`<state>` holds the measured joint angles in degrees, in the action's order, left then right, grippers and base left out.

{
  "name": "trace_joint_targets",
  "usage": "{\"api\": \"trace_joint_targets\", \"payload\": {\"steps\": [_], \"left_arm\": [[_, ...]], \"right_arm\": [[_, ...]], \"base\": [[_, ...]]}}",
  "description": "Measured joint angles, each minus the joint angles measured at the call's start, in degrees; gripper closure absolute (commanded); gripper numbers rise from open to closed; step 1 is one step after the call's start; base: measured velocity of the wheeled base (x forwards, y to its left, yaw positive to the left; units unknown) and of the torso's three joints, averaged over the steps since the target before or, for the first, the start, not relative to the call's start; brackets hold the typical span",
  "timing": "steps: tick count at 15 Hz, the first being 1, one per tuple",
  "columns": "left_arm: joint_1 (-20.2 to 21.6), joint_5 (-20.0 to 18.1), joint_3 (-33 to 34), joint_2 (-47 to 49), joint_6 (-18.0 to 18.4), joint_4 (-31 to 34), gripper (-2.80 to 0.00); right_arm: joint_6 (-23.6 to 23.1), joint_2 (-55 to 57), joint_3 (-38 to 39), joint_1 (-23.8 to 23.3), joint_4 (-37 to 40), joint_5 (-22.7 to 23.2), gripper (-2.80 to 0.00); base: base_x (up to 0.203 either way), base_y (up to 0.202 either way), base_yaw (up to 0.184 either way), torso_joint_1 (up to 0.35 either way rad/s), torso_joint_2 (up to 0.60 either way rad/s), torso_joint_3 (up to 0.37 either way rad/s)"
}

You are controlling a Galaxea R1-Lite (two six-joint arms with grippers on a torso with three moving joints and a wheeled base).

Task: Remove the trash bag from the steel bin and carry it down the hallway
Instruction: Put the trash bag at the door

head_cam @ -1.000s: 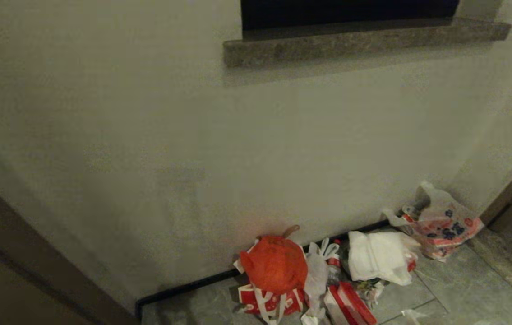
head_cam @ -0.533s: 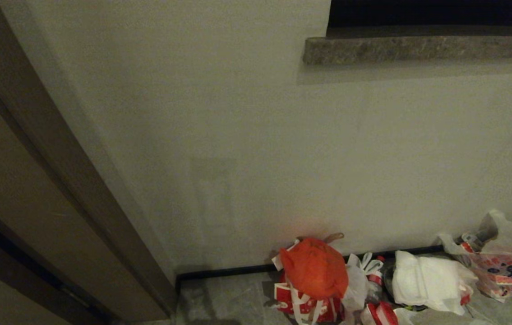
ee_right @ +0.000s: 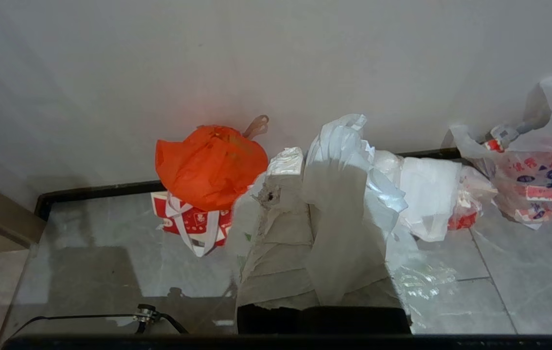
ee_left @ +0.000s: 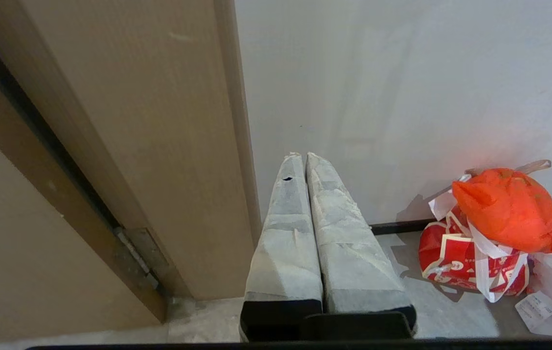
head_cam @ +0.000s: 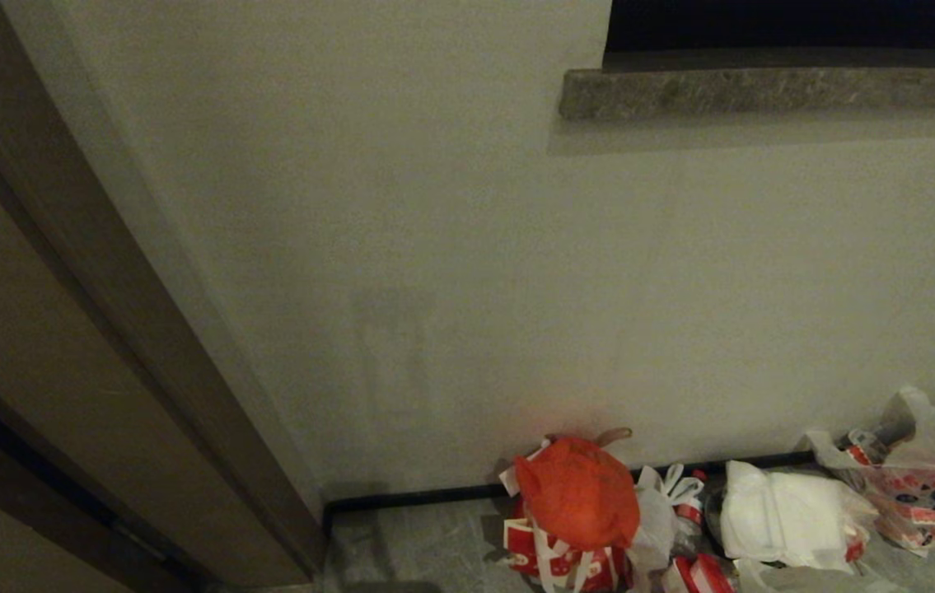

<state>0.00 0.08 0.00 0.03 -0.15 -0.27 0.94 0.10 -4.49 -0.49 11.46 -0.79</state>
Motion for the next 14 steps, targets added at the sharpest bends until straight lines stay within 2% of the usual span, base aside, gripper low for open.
{"api": "trace_joint_targets", "payload": {"steps": [4, 14], "left_arm": [[0.0, 0.0, 0.0, 0.0, -0.2, 0.0, 0.0], [0.0, 0.1, 0.0, 0.0, -0.3, 0.0, 0.0]], "right_arm": [[0.0, 0.0, 0.0, 0.0, 0.0, 0.0, 0.0], [-0.2, 0.0, 0.0, 0.0, 0.0, 0.3, 0.0]], "base": [[0.0, 0.0, 0.0, 0.001, 0.0, -0.084], [0.0, 0.0, 0.0, 0.002, 0.0, -0.193]]}}
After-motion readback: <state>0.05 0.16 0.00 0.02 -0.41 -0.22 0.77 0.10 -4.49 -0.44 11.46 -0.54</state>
